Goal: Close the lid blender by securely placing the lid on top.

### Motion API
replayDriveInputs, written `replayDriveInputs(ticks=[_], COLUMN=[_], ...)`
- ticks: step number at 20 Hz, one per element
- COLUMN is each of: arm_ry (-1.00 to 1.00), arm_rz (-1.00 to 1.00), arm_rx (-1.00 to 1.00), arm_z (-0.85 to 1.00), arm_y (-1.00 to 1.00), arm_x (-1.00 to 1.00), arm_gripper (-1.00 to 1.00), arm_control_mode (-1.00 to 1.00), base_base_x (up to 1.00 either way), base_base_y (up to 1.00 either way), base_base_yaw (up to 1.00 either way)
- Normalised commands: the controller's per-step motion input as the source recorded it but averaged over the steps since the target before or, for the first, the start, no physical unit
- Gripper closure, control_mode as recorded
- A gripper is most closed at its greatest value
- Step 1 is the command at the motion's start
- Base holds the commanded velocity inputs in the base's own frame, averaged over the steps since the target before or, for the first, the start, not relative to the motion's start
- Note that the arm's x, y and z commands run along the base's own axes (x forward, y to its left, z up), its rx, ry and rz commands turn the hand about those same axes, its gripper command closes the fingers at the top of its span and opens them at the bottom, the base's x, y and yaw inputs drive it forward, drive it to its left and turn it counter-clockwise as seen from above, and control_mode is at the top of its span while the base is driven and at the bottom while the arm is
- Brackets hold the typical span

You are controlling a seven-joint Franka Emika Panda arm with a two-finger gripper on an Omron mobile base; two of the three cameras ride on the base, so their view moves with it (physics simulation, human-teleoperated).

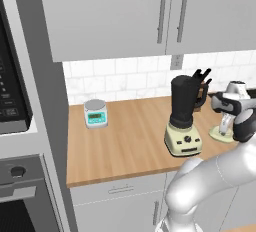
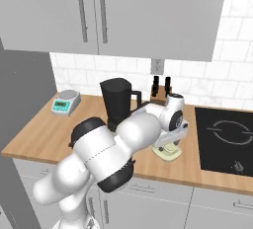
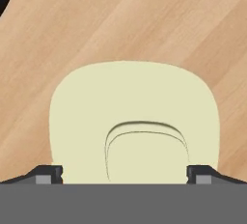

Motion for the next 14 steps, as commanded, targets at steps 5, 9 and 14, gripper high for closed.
replayDriveInputs(ticks=[5,9,14], arm_ry=[0.03,0.01,0.0], arm_rz=[0.0,0.0,0.0], arm_rx=[0.0,0.0,0.0], arm_z=[-0.01,0.0,0.0], arm_y=[-0.02,-0.07,-0.07], arm_x=[0.2,0.11,0.01], arm_gripper=[-1.0,-1.0,-1.0], arm_control_mode=[-1.0,-1.0,-1.0], base_base_x=[0.0,0.0,0.0], base_base_y=[0.0,0.0,0.0], base_base_yaw=[0.0,0.0,0.0])
